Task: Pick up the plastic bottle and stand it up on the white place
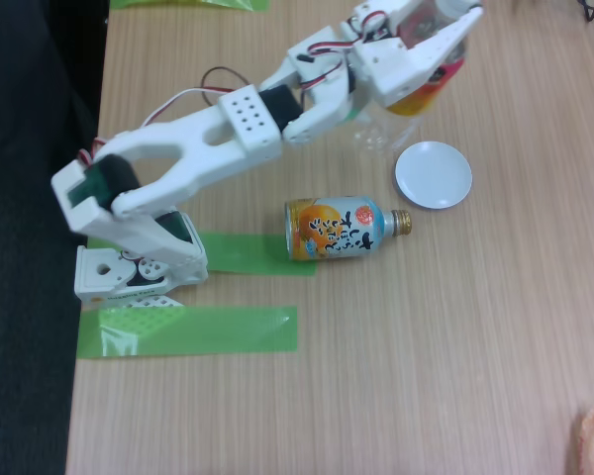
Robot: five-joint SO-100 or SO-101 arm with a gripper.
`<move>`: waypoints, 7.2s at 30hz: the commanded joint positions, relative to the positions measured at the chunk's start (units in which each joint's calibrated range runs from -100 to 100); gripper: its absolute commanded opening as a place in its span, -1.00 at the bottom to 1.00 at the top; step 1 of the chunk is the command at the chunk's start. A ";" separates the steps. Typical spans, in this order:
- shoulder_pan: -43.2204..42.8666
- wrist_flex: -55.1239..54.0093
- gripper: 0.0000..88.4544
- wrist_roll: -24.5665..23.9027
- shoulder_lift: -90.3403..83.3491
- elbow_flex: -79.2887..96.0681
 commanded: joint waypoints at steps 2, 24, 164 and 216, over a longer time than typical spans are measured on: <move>0.02 -1.70 -0.84 -0.22 4.79 -8.37; 2.76 -1.78 -0.84 -0.27 26.97 -27.29; 2.84 -34.57 -0.84 2.56 28.73 -6.92; 2.99 -26.93 -0.84 4.92 27.97 -3.48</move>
